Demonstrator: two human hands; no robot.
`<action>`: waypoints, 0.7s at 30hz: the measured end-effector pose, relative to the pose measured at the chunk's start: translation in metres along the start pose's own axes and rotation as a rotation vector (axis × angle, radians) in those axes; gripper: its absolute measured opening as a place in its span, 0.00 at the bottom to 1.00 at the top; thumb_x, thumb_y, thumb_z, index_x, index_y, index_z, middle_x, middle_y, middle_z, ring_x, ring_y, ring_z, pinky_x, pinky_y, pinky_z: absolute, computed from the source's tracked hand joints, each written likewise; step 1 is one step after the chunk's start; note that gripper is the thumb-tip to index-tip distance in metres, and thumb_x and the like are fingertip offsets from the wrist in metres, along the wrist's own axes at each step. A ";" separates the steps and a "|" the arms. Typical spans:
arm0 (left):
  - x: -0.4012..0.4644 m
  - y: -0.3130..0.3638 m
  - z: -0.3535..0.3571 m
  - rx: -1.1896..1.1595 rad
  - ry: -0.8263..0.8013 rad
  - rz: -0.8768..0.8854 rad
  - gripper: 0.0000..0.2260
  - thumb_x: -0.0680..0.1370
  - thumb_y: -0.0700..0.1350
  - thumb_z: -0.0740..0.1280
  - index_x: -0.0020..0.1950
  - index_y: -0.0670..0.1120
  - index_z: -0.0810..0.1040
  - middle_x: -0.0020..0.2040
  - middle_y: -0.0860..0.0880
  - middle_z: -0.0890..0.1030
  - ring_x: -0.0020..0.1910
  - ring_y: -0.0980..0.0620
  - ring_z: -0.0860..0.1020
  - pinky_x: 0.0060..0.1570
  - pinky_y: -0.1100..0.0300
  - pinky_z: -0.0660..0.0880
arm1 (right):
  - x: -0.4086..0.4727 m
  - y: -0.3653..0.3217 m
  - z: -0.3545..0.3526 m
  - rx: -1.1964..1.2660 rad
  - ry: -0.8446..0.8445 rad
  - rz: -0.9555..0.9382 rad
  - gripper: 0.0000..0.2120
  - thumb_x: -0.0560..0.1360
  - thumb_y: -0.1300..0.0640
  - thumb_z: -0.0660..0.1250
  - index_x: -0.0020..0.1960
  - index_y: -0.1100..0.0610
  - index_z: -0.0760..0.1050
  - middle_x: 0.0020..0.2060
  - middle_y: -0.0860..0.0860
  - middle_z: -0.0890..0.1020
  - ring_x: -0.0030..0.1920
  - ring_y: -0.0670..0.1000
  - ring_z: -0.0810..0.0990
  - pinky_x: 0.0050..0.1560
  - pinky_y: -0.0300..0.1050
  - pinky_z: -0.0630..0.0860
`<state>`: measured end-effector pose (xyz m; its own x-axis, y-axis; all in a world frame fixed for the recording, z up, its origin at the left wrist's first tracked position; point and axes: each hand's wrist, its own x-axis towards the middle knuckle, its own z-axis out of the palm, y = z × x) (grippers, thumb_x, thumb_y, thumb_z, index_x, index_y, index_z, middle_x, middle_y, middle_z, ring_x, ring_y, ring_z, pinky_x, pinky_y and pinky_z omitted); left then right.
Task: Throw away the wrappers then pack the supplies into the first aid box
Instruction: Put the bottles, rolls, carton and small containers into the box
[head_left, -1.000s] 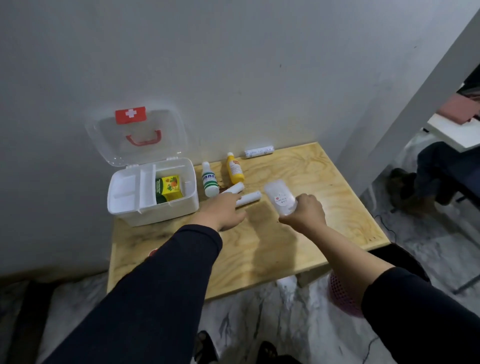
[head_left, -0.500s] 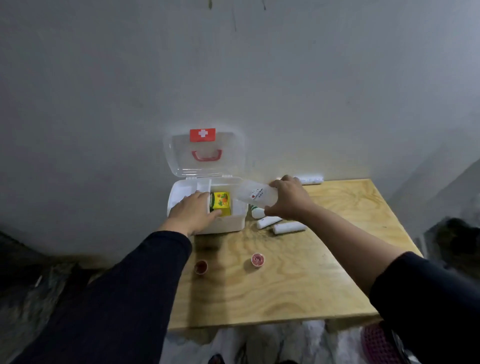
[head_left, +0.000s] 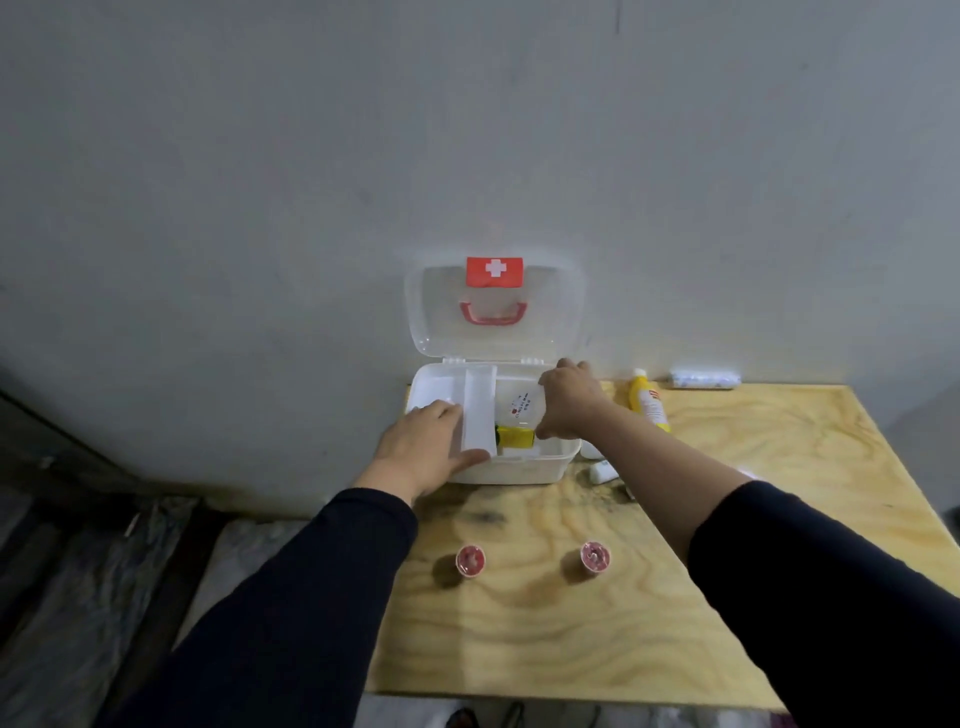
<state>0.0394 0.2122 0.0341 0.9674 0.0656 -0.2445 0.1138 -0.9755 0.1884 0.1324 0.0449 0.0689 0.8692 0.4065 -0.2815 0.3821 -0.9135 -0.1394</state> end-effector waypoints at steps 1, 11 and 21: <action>0.001 -0.002 -0.001 0.012 -0.004 0.006 0.34 0.76 0.68 0.59 0.74 0.46 0.65 0.72 0.50 0.69 0.68 0.47 0.71 0.61 0.52 0.72 | 0.005 -0.002 0.003 0.011 0.005 -0.001 0.22 0.70 0.55 0.72 0.61 0.62 0.73 0.60 0.58 0.74 0.61 0.57 0.70 0.62 0.45 0.69; 0.008 -0.009 0.003 0.001 0.050 0.064 0.32 0.75 0.67 0.61 0.71 0.47 0.68 0.67 0.51 0.73 0.64 0.49 0.73 0.57 0.54 0.73 | 0.025 -0.014 0.044 0.404 0.213 0.137 0.25 0.74 0.67 0.64 0.70 0.63 0.67 0.67 0.58 0.71 0.68 0.57 0.70 0.65 0.45 0.70; 0.006 -0.010 0.005 -0.007 0.071 0.081 0.35 0.75 0.67 0.61 0.74 0.46 0.64 0.73 0.49 0.69 0.71 0.49 0.68 0.66 0.54 0.69 | 0.032 -0.030 0.054 0.382 0.083 0.329 0.11 0.78 0.64 0.62 0.60 0.65 0.74 0.57 0.59 0.80 0.58 0.57 0.79 0.61 0.47 0.75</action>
<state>0.0431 0.2211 0.0262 0.9871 0.0014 -0.1599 0.0356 -0.9767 0.2115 0.1315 0.0860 0.0129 0.9521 0.0818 -0.2947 -0.0444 -0.9163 -0.3980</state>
